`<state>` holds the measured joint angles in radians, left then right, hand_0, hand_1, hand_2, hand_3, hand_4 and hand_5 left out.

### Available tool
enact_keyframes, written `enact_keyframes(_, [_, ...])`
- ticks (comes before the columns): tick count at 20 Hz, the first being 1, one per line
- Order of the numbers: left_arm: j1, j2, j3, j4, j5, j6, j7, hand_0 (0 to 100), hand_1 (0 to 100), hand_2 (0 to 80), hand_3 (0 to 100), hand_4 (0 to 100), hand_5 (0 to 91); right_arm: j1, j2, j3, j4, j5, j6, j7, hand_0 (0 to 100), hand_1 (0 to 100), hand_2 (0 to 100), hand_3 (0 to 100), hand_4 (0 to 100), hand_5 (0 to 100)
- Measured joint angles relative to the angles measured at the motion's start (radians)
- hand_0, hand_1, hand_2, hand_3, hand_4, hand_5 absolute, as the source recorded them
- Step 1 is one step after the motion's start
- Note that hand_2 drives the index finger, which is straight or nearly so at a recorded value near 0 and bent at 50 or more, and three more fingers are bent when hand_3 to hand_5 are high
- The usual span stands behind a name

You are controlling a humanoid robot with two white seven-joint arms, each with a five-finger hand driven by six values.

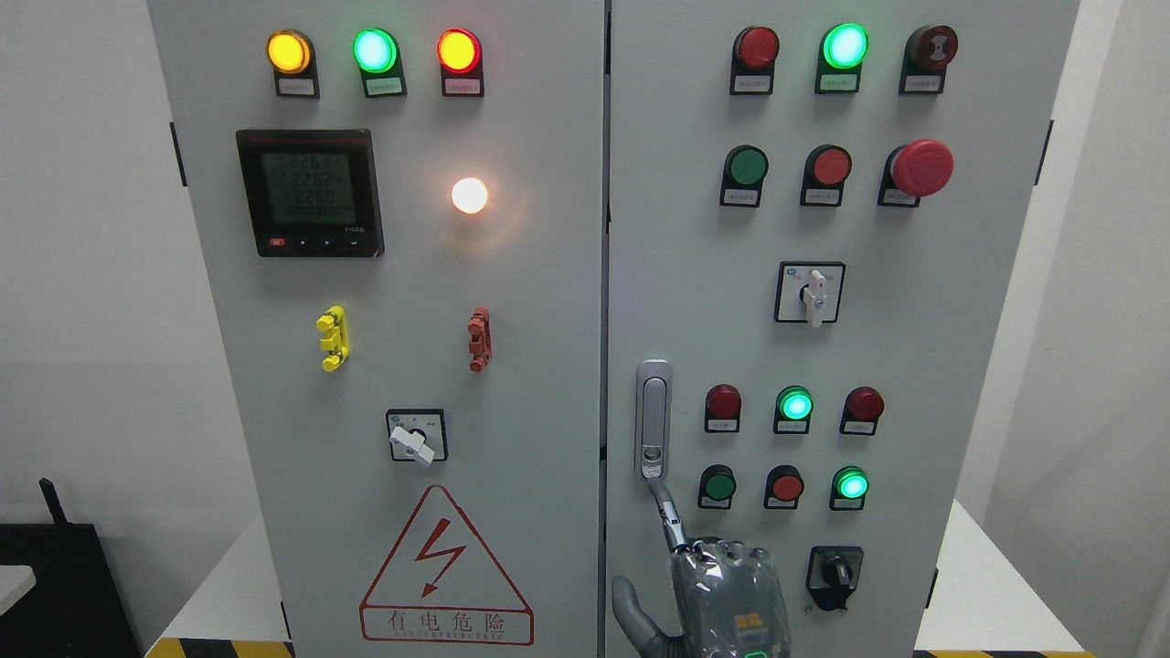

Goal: Release door handle

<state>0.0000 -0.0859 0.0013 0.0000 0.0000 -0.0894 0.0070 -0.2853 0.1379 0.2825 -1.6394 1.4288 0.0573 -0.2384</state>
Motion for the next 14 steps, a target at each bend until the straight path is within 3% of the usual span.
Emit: enact_keyframes(14, [0.000,0.000,0.000,0.000,0.000,0.000,-0.004,12,39,0.0,0,0,0.0,-0.020,0.001,-0.003,0.007,0.000,0.001,0.004,37,35,0,100,100,97])
